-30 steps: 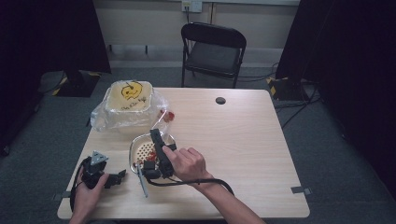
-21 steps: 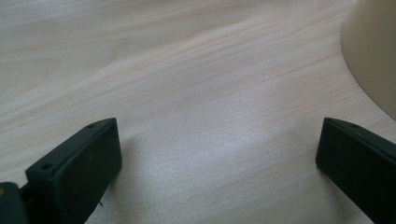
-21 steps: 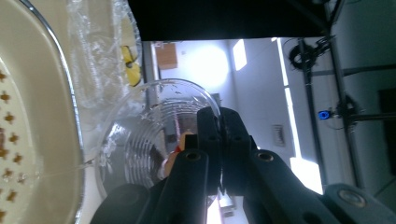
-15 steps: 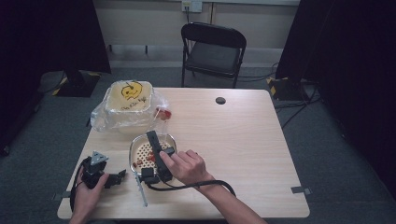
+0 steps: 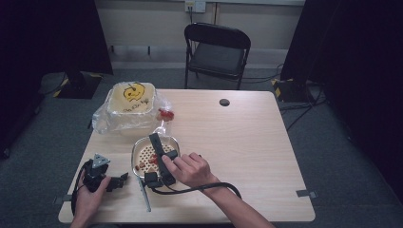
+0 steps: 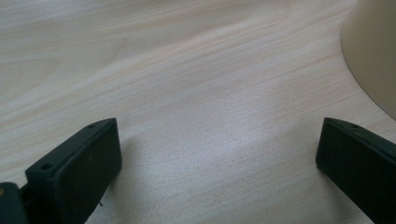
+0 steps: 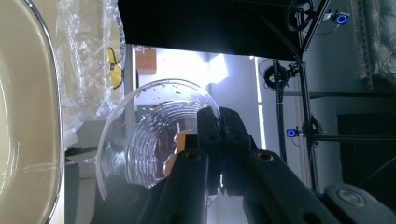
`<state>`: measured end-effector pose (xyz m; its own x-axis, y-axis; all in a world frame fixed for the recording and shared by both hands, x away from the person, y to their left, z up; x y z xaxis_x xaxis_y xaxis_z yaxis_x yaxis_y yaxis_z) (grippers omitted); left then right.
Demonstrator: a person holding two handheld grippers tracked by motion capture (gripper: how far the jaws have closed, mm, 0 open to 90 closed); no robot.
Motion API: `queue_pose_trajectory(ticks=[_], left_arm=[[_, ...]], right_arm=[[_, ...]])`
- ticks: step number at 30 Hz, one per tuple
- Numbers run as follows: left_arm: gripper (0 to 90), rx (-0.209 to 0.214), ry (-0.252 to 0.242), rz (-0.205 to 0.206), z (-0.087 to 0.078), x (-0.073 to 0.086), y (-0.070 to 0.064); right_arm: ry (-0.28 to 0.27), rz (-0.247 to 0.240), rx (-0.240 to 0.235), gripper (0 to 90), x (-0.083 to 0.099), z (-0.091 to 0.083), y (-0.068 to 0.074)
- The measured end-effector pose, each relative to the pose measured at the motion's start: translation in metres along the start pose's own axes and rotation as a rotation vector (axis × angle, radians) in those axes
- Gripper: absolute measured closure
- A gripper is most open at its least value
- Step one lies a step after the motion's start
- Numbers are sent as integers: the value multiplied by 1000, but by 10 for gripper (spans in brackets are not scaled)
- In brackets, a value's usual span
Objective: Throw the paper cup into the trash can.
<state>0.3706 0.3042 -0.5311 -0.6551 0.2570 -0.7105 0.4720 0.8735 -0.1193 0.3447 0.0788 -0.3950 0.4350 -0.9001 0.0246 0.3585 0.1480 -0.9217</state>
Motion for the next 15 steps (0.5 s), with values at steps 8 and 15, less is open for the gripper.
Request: queue_pose_trajectory(ticks=[8, 15], left_arm=[[0, -2, -4, 1, 0, 0, 0], [0, -2, -4, 1, 0, 0, 0]], right_arm=[[128, 335, -226, 891, 19, 19, -9], [235, 668, -379, 889, 42, 37, -22]])
Point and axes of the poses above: each handheld gripper's, and its own axes: z roughly forward along the jaws, x roughly out of its underside, y roughly to its left, the point moved 4 cm from there along z, roughly forward along the jaws, and after that the axes turned 9 degrees about x, right-handed, at the moved point
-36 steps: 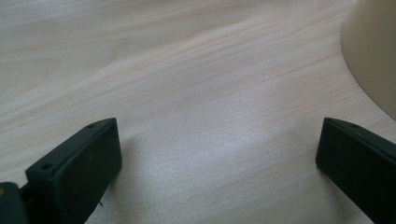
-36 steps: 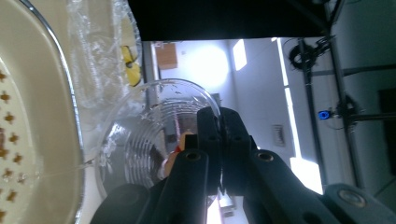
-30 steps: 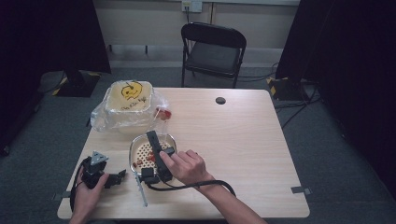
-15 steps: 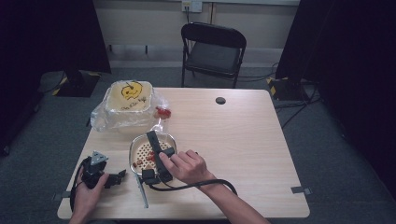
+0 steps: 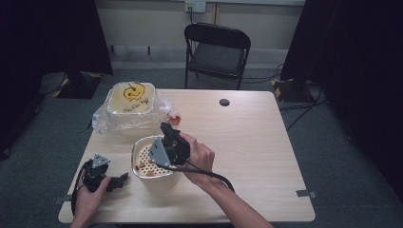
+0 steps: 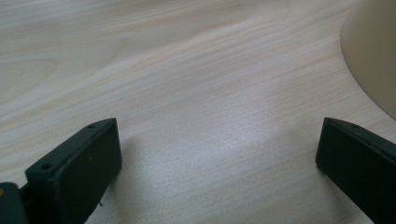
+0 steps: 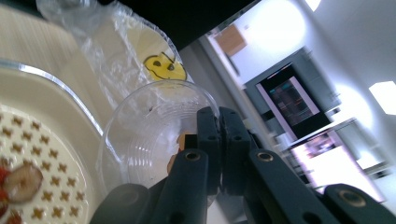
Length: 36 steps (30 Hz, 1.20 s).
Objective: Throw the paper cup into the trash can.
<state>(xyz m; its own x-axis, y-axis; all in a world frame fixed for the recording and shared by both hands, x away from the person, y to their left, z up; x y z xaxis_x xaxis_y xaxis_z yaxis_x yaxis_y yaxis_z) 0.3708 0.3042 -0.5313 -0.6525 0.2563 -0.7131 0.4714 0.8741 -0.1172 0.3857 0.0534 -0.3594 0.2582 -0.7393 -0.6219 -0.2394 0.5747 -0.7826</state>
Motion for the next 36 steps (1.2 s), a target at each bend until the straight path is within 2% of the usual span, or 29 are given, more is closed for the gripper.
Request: queue_pose_trajectory(ticks=[1, 2, 8, 12, 13, 15, 18, 19, 20, 21, 23, 28, 29, 31, 32, 36], left_arm=[[0, 0, 0, 0, 0, 0, 0], [0, 2, -1, 0, 0, 0, 0], [0, 2, -1, 0, 1, -1, 0], [0, 0, 1, 4, 1, -1, 1], [0, 0, 0, 4, 1, -1, 1], [0, 0, 0, 3, 1, -1, 0], [0, 1, 1, 3, 1, -1, 0], [0, 0, 0, 1, 1, -1, 0], [0, 0, 0, 1, 1, -1, 0], [0, 0, 1, 3, 1, -1, 0], [0, 1, 1, 2, 1, -1, 0], [0, 1, 0, 1, 1, 0, 0], [0, 0, 0, 2, 0, 0, 0], [0, -2, 1, 5, 0, 0, 0], [0, 1, -6, -5, 1, -1, 0], [0, 0, -1, 0, 1, 0, 0]], right_arm=[[-1, 25, -16, 889, 0, 3, -4], [11, 88, -36, 889, -1, 8, -11], [46, 269, -123, 889, -8, 37, -28], [58, 340, -182, 888, -14, 60, -36], [75, 373, -209, 888, -17, 70, -38], [77, 387, -215, 888, -18, 74, -39], [84, 459, -251, 888, -22, 90, -45], [86, 485, -268, 888, -27, 100, -49], [86, 485, -268, 888, -27, 100, -49], [94, 500, -286, 887, -33, 110, -51], [94, 506, -290, 887, -35, 115, -52], [85, 564, -328, 887, -47, 133, -52], [81, 574, -351, 887, -52, 138, -50], [84, 578, -358, 886, -54, 141, -48], [90, 584, -364, 886, -56, 144, -47], [126, 626, -420, 885, -54, 157, -37]])
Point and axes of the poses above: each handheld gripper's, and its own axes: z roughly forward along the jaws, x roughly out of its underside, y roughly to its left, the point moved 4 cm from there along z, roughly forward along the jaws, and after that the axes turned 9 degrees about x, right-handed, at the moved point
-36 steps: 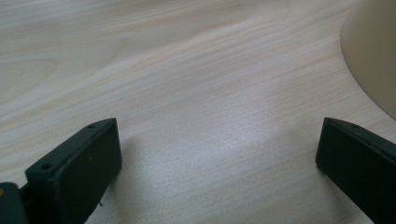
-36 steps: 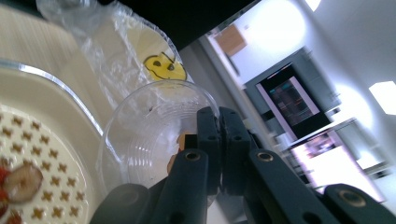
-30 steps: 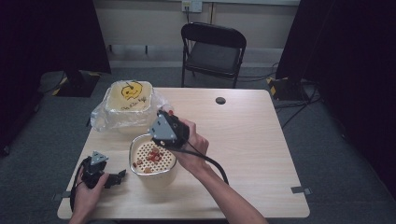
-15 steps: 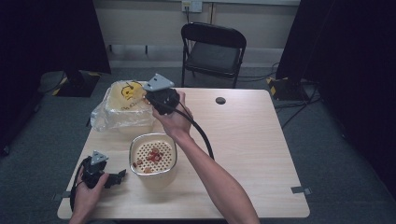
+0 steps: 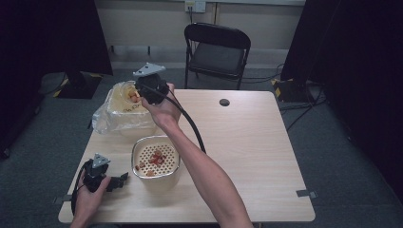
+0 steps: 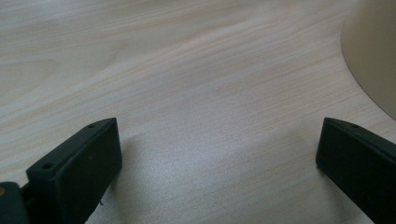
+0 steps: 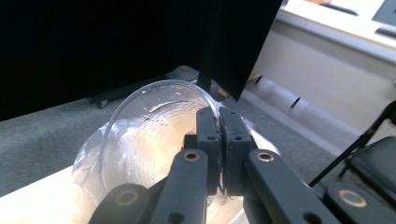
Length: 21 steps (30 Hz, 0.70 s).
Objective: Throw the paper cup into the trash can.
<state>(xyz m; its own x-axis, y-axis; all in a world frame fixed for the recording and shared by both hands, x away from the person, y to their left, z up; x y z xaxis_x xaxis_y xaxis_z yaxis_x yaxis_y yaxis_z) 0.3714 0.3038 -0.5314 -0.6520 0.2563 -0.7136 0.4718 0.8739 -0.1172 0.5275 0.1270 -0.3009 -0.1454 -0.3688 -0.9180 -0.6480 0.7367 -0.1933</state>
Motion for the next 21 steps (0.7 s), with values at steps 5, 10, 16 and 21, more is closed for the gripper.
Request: queue_pose_trajectory(ticks=[5, 10, 16, 21], left_arm=[[0, -1, 2, 6, 0, 0, 1], [0, -1, 3, 9, 0, 0, 1], [0, 2, 1, 1, 0, 0, 0], [0, 2, 1, 1, 0, 0, 0]], right_arm=[[53, 18, 8, 883, 11, 17, -5], [53, 96, -46, 796, 17, 28, -13], [19, 138, -31, 560, 18, 29, -15], [5, 149, -40, 529, 19, 17, -22]])
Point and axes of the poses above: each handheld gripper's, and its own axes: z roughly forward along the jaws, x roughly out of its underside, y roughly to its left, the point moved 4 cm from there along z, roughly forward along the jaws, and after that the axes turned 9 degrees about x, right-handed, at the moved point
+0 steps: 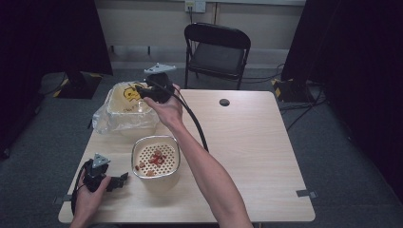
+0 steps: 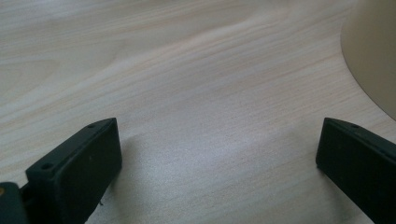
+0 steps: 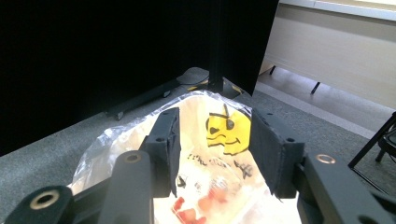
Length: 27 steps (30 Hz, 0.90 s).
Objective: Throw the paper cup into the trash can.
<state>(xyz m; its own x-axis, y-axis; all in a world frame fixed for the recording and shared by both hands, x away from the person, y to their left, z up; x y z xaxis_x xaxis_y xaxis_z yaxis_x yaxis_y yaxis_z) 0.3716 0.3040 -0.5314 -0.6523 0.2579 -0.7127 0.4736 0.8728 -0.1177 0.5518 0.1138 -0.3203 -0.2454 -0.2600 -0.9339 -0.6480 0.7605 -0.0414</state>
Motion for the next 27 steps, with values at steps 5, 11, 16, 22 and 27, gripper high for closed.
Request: queue_pose_trajectory(ticks=[5, 11, 16, 22, 27], left_arm=[[0, -2, 1, 5, 0, 0, 0], [0, 0, 0, 1, 0, 0, 0], [0, -1, 0, 0, 0, 0, 0], [0, -1, -1, 0, 0, 0, 0], [0, -1, 0, 2, 0, 0, 0]], right_arm=[[1, 17, 6, 479, 7, -16, -11], [-16, 11, 10, 410, 15, -44, -22], [-10, 30, 20, 382, 27, -65, -36], [52, 34, 80, 338, 55, -92, -57], [39, 54, 134, 295, 76, -115, -75]])
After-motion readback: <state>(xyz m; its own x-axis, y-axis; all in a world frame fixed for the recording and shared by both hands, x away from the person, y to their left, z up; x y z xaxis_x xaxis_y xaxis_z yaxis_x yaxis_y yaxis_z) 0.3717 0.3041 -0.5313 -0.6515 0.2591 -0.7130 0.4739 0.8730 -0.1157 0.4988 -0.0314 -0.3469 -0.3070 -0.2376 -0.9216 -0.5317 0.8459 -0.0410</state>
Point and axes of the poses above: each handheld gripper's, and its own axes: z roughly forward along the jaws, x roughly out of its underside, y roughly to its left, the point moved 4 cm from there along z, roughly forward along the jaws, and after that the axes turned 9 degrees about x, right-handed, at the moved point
